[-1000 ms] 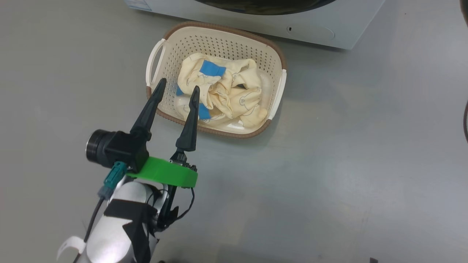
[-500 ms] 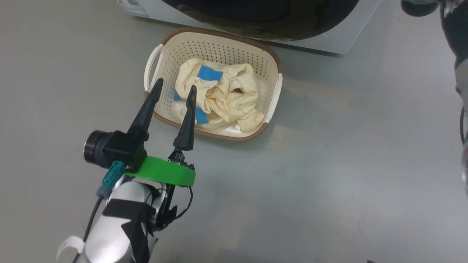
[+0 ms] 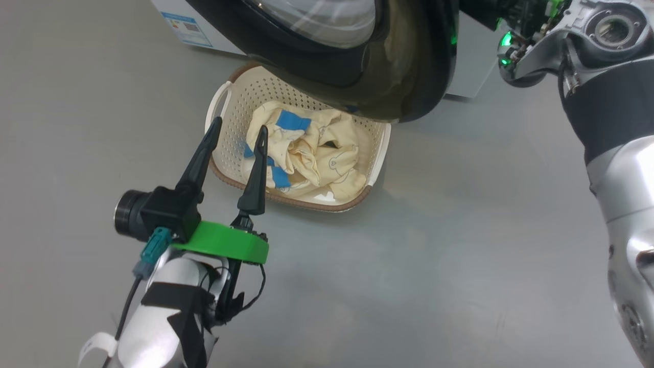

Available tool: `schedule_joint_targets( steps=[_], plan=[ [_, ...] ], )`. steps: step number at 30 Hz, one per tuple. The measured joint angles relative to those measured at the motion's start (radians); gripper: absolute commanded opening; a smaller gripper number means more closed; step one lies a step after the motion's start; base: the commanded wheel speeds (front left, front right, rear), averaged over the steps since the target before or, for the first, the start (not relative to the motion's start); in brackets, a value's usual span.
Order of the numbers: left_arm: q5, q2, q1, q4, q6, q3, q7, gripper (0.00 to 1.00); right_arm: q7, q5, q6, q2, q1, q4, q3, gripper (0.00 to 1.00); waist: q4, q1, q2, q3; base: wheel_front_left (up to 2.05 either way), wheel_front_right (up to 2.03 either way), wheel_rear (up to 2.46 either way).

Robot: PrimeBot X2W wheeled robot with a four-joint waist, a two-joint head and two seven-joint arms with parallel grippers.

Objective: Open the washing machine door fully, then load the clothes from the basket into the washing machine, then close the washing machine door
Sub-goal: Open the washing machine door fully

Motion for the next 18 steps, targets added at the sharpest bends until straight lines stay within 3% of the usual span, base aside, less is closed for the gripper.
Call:
schedule_joint_targets(
  steps=[18],
  plan=[
    [-0.007, 0.0, 0.037, 0.046, 0.0, 0.001, 0.0, 1.0, 0.011, 0.201, 0.0, 0.006, 0.239, -0.277, 0.171, 0.0, 0.008, 0.0, 0.0, -0.08, 0.0, 0.0, 0.0]
  ],
)
